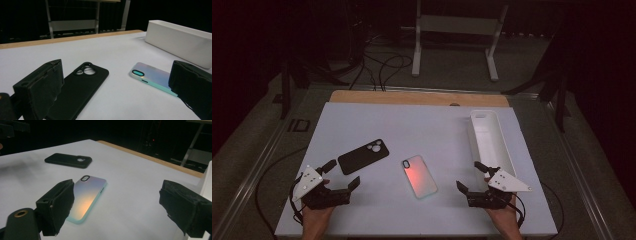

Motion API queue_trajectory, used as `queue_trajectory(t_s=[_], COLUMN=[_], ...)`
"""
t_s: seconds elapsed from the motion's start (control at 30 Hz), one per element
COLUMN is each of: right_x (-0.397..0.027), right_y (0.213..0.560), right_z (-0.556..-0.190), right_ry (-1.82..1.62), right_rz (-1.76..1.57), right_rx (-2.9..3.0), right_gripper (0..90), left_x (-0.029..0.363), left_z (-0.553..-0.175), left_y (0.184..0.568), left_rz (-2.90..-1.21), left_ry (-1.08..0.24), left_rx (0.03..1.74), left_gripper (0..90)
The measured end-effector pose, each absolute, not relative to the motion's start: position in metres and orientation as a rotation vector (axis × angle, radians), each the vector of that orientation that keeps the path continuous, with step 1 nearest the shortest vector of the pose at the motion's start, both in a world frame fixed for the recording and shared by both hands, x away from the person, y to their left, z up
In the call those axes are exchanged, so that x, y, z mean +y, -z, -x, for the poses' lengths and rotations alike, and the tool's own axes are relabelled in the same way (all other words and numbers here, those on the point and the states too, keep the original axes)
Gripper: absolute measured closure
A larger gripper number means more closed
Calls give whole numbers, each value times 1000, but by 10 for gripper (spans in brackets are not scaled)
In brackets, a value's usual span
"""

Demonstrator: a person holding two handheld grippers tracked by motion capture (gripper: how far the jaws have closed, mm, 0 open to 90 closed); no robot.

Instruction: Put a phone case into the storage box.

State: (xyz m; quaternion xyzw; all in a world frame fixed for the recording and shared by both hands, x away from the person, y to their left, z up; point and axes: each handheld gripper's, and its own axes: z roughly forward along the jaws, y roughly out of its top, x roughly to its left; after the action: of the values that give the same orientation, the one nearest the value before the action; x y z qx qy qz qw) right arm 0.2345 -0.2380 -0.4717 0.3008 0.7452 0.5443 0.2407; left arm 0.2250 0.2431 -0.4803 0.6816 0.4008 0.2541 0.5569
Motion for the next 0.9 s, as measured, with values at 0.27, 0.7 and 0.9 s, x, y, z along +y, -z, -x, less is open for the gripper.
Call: queue_trajectory(t_s=[0.27, 0.7, 0.9], right_x=[-237, -236, -231], right_y=[473, 472, 463], right_z=[-235, -239, -242], right_ry=[-1485, -1508, -1509], right_rz=[-830, -857, -846], right_rx=[2037, 2042, 2054], right_gripper=[123, 125, 127], left_x=[245, 242, 243], left_z=[-226, -226, -227], left_y=[482, 483, 483], left_rz=[-1594, -1608, -1594], left_ry=[-597, -612, -613], left_rx=[962, 963, 980], left_gripper=[1, 2, 2])
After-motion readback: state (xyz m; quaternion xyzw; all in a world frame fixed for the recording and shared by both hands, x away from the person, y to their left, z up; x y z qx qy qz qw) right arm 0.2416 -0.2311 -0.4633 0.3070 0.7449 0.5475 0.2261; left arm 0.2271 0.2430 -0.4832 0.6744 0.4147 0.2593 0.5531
